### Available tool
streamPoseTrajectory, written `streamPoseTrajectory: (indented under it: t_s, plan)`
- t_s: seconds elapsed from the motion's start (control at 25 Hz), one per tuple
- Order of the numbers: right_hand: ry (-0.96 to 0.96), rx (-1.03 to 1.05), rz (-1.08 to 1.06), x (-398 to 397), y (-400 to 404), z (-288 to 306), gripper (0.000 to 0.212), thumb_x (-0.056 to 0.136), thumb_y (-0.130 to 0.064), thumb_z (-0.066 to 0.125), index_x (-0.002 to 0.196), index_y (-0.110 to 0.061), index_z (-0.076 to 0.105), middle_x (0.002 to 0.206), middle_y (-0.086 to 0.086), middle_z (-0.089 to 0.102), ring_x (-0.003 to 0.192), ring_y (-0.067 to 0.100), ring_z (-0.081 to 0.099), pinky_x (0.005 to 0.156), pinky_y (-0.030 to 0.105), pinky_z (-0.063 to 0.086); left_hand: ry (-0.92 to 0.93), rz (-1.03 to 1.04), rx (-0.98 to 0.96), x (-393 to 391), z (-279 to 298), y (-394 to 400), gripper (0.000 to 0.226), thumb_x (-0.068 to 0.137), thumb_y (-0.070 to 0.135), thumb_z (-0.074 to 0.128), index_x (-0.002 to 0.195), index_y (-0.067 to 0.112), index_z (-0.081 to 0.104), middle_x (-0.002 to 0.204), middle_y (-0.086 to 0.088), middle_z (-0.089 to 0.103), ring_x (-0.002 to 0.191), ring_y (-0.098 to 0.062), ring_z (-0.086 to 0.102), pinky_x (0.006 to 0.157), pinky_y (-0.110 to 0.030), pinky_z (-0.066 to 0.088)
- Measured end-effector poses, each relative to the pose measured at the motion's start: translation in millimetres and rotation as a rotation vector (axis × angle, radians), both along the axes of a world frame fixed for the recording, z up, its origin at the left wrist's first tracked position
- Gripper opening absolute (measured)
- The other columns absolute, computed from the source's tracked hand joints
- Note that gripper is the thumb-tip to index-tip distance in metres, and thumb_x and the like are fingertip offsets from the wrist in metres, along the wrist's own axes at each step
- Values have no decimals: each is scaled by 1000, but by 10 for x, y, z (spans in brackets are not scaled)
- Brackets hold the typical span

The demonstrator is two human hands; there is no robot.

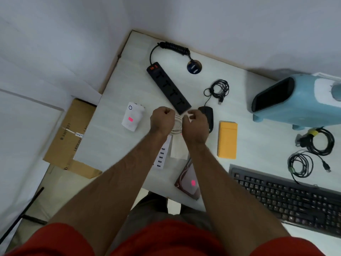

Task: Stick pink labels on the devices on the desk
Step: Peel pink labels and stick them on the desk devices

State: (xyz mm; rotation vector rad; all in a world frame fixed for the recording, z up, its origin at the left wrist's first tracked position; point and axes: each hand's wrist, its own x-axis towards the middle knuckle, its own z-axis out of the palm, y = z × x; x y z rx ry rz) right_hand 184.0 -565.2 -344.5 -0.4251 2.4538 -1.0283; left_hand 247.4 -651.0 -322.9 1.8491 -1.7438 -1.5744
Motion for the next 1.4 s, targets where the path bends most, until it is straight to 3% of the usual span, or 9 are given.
streamPoseTrajectory:
  t_s: [0.2,0.4,0.52,0.68,0.84,0.92,1.0,1.2,1.4]
  plan:
    - [-175,201,-62,335,648,-106,28,89,-20,61,115,-15,70,112,5,72,104,25,66,81,28,46,-115,-333,-131,303,20,599,21,90,18,57,89,2,71,91,-13,72,81,-26,63,69,-30,47]
    - [-55,335,58,405,612,-327,60,88,-37,67,142,-15,49,134,13,58,123,34,55,99,44,47,-121,-461,-244,398,-67,781,38,89,9,55,126,10,64,123,-12,67,114,-29,61,98,-32,46]
    - [52,382,159,369,550,-370,50,95,-31,60,140,-13,47,127,15,62,115,34,59,92,43,48,-225,-553,-252,339,-125,807,34,90,12,51,120,4,65,117,-17,68,108,-33,62,91,-34,47]
    - [4,320,95,385,520,-367,37,97,-21,55,133,-14,53,113,13,71,102,33,66,88,43,53,-229,-516,-190,308,-138,847,34,93,11,49,123,2,62,125,-18,64,117,-33,58,97,-34,43]
    - [-112,185,-33,352,647,-224,27,89,-21,62,113,-14,70,103,5,74,94,25,67,79,31,50,-134,-435,-240,360,-94,830,36,94,7,48,127,5,61,128,-15,63,119,-30,57,101,-29,42]
    - [-179,102,-83,348,753,-131,14,88,-23,63,93,-14,72,83,0,71,79,21,63,71,28,43,-76,-425,-278,409,-66,826,34,93,7,51,124,7,64,124,-12,66,116,-27,60,96,-22,41]
    - [-309,-34,-157,353,873,-9,20,88,-23,66,71,-12,64,66,-1,61,66,18,56,65,30,42,-17,-432,-300,449,8,866,31,91,8,55,119,6,67,119,-11,69,112,-23,62,87,-12,36]
    - [-606,-297,-292,518,1215,415,6,90,-16,70,86,-11,69,80,4,66,65,12,63,59,26,46,118,-521,-290,535,300,1052,26,88,9,63,112,4,70,112,-10,71,102,-20,66,85,-19,46]
    - [-526,-320,-199,604,1512,655,15,91,-9,68,79,-18,68,76,3,66,60,8,64,55,24,43,204,-672,-363,645,523,1232,25,88,11,63,112,13,71,110,-7,68,98,-16,65,87,-27,52]
